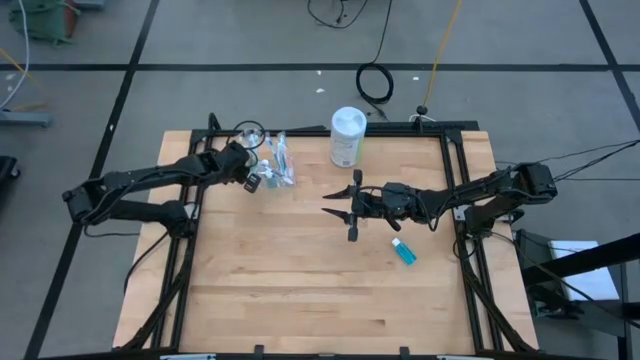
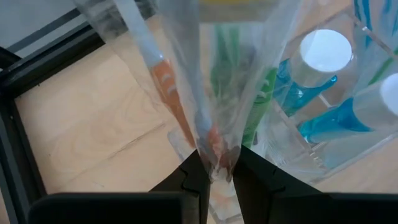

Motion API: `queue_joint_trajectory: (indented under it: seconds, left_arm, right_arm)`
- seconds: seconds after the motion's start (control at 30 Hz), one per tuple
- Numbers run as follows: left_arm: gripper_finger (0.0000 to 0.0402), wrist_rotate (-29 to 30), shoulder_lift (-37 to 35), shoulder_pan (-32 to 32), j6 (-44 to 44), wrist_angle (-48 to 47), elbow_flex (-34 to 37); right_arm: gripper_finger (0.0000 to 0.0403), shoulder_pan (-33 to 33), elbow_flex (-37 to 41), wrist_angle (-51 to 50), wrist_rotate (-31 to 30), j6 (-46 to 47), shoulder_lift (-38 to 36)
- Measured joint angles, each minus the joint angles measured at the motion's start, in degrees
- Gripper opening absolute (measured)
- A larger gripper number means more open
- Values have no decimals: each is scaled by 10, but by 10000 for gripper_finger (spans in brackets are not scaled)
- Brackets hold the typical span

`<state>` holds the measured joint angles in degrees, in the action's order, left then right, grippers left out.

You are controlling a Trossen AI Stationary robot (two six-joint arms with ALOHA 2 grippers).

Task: Pick & Place toothbrushing station
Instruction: Put the orange toothbrush into the left of the transparent organizer, then put the mouthwash into the middle of the transparent organizer

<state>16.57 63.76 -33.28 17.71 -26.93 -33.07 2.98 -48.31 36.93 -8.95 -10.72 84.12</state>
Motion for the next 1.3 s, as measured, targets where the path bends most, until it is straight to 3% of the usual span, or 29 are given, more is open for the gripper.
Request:
queue_joint_trajectory:
  seconds: [0.27, 0.57, 0.73, 1.13, 1.3]
  left_arm:
    - [81, 13, 0, 0, -10, -3, 0]
    - [148, 23, 0, 0, -26, -3, -1]
    - [169, 30, -12, 1, -20, -64, -25]
    - [175, 25, -77, 31, 78, -185, -35]
    - [175, 24, -121, 53, 110, -212, -35]
  right_arm:
    - [130, 0, 0, 0, 0, -7, 0]
    - [130, 0, 0, 0, 0, -9, 0]
    - [130, 0, 0, 0, 0, -9, 0]
    - [130, 0, 0, -6, -3, -20, 0]
    - [130, 17, 0, -69, -56, 10, 0]
